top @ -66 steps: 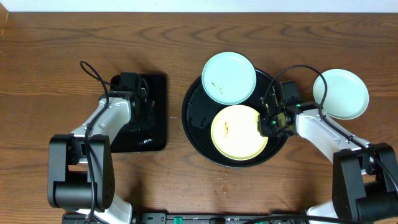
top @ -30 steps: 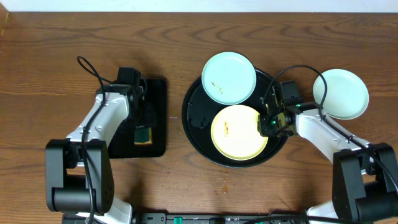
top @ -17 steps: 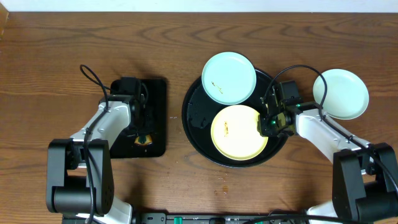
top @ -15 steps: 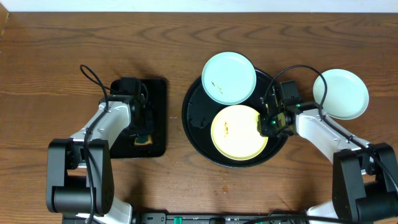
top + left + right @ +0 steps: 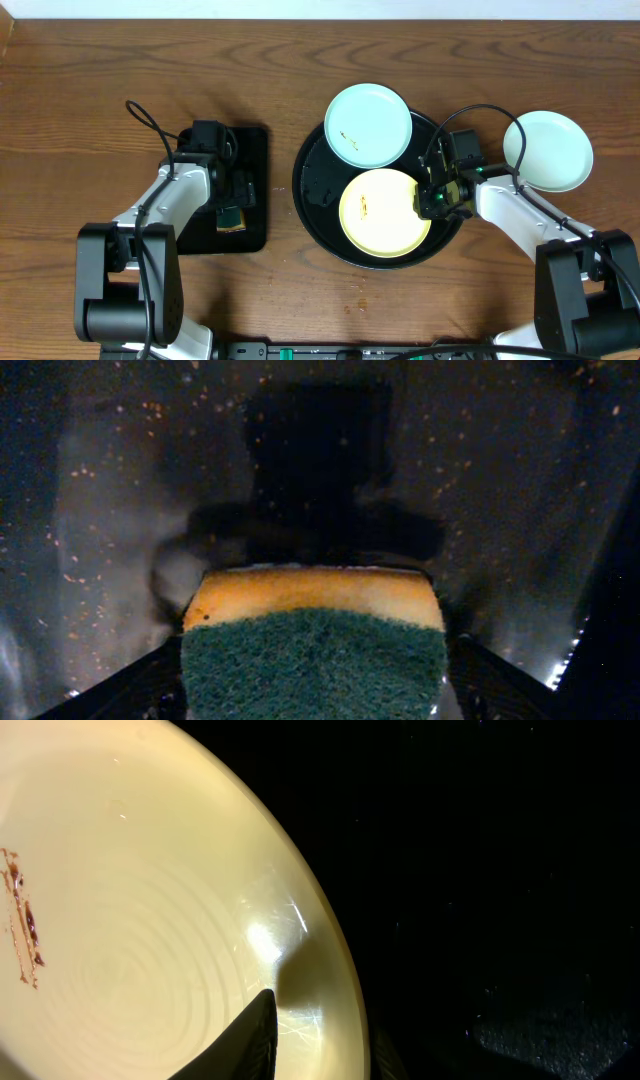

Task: Clean dirty plates on tray and stack at the side

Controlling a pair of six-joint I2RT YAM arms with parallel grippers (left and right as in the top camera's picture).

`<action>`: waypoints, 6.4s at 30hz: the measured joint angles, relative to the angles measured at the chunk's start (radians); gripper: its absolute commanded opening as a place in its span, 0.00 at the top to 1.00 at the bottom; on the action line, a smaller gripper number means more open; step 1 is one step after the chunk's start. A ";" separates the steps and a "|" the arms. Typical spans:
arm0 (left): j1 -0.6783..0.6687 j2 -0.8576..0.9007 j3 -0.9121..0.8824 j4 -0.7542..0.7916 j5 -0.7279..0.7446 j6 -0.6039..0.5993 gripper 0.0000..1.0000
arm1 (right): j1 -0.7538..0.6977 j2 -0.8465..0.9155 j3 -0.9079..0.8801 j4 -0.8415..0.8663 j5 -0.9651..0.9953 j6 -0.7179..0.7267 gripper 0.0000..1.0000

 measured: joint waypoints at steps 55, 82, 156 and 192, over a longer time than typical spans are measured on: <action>-0.001 -0.343 0.008 -0.002 -0.014 0.003 0.92 | 0.008 -0.004 0.000 0.007 -0.023 0.000 0.56; -0.004 -0.343 0.124 -0.101 0.156 -0.019 0.92 | 0.006 -0.004 -0.005 0.019 0.007 -0.003 0.99; -0.658 0.032 0.124 0.286 0.037 -0.169 0.92 | 0.006 -0.004 -0.005 0.017 0.007 -0.003 0.99; -0.673 0.217 0.170 0.356 0.269 -0.169 0.92 | 0.006 -0.004 -0.005 0.016 0.007 -0.003 0.99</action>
